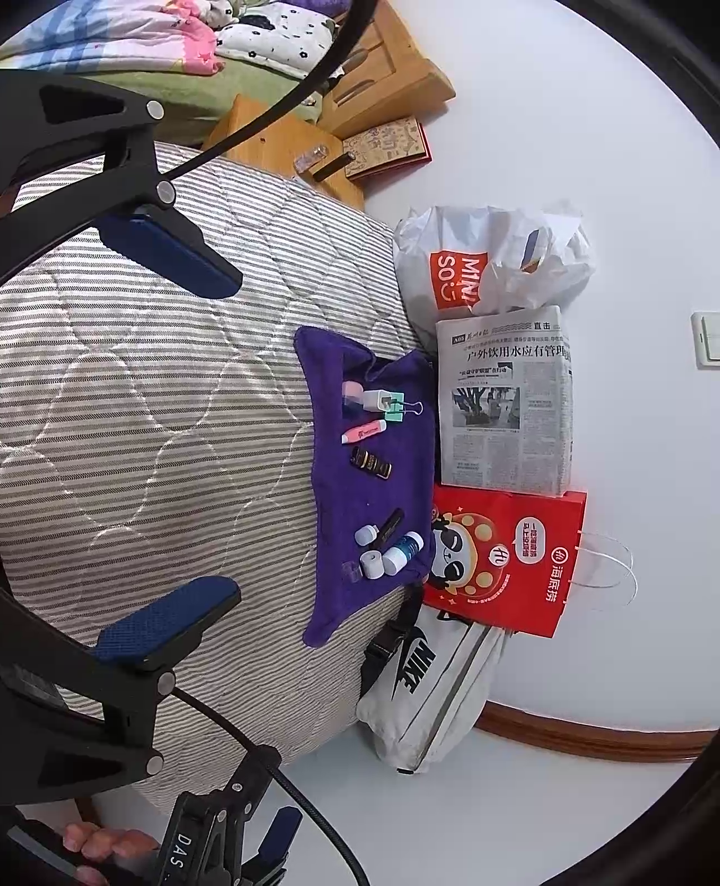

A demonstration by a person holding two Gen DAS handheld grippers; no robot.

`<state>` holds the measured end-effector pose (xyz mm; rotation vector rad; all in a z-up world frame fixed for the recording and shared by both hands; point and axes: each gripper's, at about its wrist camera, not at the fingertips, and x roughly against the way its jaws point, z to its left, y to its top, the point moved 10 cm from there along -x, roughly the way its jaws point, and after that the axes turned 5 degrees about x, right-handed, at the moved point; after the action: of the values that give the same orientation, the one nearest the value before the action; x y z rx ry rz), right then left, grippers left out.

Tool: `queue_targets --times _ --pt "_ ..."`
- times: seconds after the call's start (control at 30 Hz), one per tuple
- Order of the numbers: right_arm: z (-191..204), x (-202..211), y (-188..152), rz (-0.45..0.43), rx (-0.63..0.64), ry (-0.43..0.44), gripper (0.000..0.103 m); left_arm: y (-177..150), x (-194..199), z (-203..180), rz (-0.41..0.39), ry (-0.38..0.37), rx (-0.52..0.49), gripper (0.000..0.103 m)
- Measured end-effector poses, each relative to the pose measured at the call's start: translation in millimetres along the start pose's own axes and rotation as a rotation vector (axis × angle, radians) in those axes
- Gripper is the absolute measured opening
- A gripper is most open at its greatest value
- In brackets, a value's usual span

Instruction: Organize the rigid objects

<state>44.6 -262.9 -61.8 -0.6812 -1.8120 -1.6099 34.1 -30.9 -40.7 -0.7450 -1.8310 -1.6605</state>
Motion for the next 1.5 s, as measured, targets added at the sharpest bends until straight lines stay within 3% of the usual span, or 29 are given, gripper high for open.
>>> queue_targets --times 1.5 --pt "-3.7 4.9 -1.0 -0.007 -0.01 0.009 0.103 -3.6 1.3 -3.7 -0.004 0.0 -0.016 0.101"
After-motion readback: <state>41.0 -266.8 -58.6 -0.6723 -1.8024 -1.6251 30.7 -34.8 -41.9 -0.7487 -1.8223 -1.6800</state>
